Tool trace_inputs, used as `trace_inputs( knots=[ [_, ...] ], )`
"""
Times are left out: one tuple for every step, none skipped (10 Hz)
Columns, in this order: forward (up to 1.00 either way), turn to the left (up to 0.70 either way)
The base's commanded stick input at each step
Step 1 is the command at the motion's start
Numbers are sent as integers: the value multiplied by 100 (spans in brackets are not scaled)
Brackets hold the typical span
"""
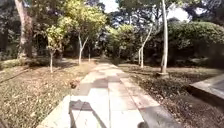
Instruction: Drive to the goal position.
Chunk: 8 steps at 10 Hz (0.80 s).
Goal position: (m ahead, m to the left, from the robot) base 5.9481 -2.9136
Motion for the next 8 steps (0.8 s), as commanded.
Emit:
trace_inputs(
  knots=[
    [50,0],
    [50,0],
    [50,0],
    [50,0],
    [50,0],
    [50,0],
    [50,0],
    [50,0]
  ],
)
